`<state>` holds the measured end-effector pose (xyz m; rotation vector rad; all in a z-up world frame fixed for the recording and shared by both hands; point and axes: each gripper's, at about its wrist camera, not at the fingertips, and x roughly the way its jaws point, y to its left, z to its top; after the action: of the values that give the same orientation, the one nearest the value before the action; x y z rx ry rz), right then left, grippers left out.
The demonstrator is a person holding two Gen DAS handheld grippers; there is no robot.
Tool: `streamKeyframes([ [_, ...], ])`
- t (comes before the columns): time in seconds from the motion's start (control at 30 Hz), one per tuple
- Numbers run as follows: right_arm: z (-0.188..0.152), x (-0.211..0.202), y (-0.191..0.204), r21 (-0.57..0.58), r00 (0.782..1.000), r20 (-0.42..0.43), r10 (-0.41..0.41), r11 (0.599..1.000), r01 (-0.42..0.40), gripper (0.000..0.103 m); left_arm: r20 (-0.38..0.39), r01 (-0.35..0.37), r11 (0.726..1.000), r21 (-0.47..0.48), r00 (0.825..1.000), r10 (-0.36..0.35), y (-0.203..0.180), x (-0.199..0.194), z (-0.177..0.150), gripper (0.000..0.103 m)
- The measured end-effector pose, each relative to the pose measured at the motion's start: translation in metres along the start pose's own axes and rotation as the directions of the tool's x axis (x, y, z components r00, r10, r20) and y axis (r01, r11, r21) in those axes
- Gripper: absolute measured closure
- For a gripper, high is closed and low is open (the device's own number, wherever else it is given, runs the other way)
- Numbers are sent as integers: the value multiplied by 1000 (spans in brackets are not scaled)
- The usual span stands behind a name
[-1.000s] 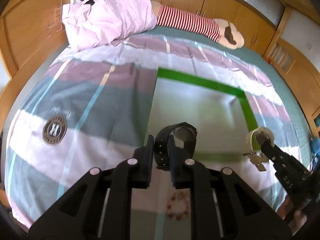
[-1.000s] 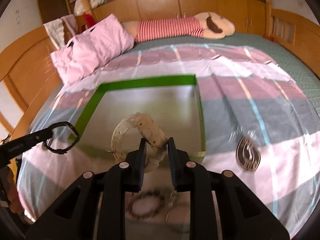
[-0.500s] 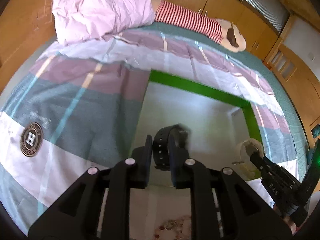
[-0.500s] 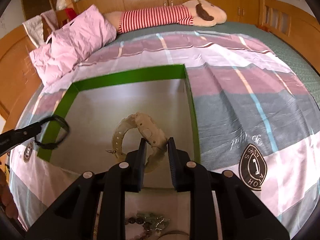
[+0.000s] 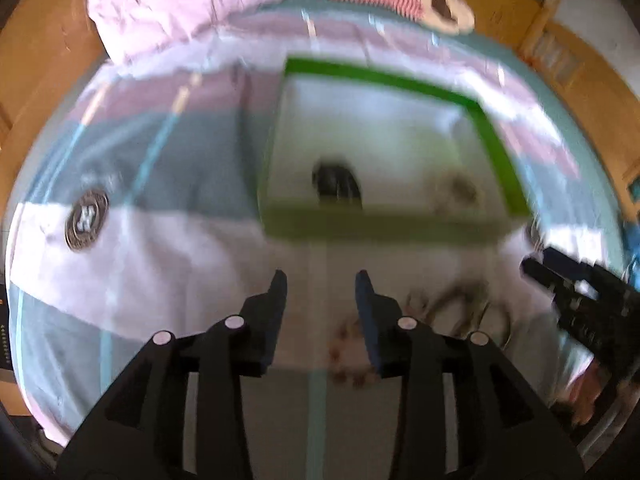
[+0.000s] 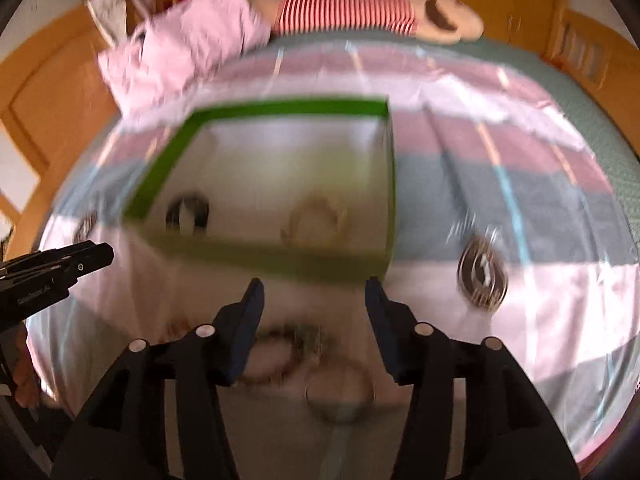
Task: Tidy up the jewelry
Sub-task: 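Lower both watches into the green box and open both tools, then move left tool to the red-orange bead bracelet while right approaches green beaded bracelet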
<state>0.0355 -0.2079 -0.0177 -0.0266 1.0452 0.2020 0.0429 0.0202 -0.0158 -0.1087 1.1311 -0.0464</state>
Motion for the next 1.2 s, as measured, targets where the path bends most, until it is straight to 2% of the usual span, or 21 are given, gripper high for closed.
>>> streamKeyframes([
  [0.07, -8, 9, -6, 18, 999, -42, -3, 1000, 4, 62, -64, -28, 1000, 9, 998, 29, 0, 15, -9, 68],
  [0.1, -9, 13, -10, 35, 998, -68, 13, 999, -11, 66, -77, -26, 1000, 9, 997, 26, 0, 18, -11, 68],
  [0.17, -12, 18, -14, 59, 994, -102, 31, 998, -25, 68, -103, -12, 1000, 11, 995, 13, 0, 25, -11, 68],
  [0.27, -9, 25, -22, 100, 992, -116, 50, 994, -39, 68, -116, -15, 1000, 16, 993, 17, -2, 29, -12, 65],
  [0.4, -6, 45, -21, 143, 976, -172, 135, 983, -111, 68, -121, -16, 1000, 24, 992, 19, -6, 31, -15, 57],
  [0.53, -6, 62, -15, 154, 964, -222, 145, 982, -112, 68, -125, -23, 999, 27, 992, 26, -5, 32, -16, 57],
  [0.63, -7, 72, -12, 164, 960, -242, 141, 981, -103, 68, -130, -27, 999, 22, 991, 29, -3, 33, -15, 53],
  [0.67, -7, 75, -12, 169, 960, -245, 134, 981, -94, 69, -130, -28, 999, 19, 991, 30, -2, 33, -15, 53],
  [0.73, -5, 77, -12, 161, 963, -244, 118, 984, -80, 80, -133, -30, 999, 15, 991, 32, 0, 34, -15, 53],
  [0.77, -4, 76, -11, 153, 965, -238, 107, 986, -72, 89, -134, -30, 999, 14, 990, 32, 0, 34, -15, 53],
  [0.8, -2, 73, -9, 144, 969, -227, 96, 987, -64, 91, -136, -30, 999, 13, 990, 32, 1, 35, -14, 53],
  [1.03, 9, 47, -14, 109, 993, -118, 7, 994, 6, 92, -165, -13, 1000, 19, 986, 16, -3, 42, -18, 53],
  [1.1, 8, 44, -16, 106, 994, -111, -3, 994, 14, 92, -182, 19, 1000, 20, 983, -15, -6, 44, -19, 53],
  [1.17, 6, 46, -18, 104, 993, -122, 2, 994, 11, 92, -220, 95, 995, 14, 971, -90, -10, 48, -22, 53],
  [1.2, 6, 47, -18, 104, 992, -129, 4, 995, 9, 92, -229, 100, 995, 22, 969, -93, -12, 49, -23, 53],
])
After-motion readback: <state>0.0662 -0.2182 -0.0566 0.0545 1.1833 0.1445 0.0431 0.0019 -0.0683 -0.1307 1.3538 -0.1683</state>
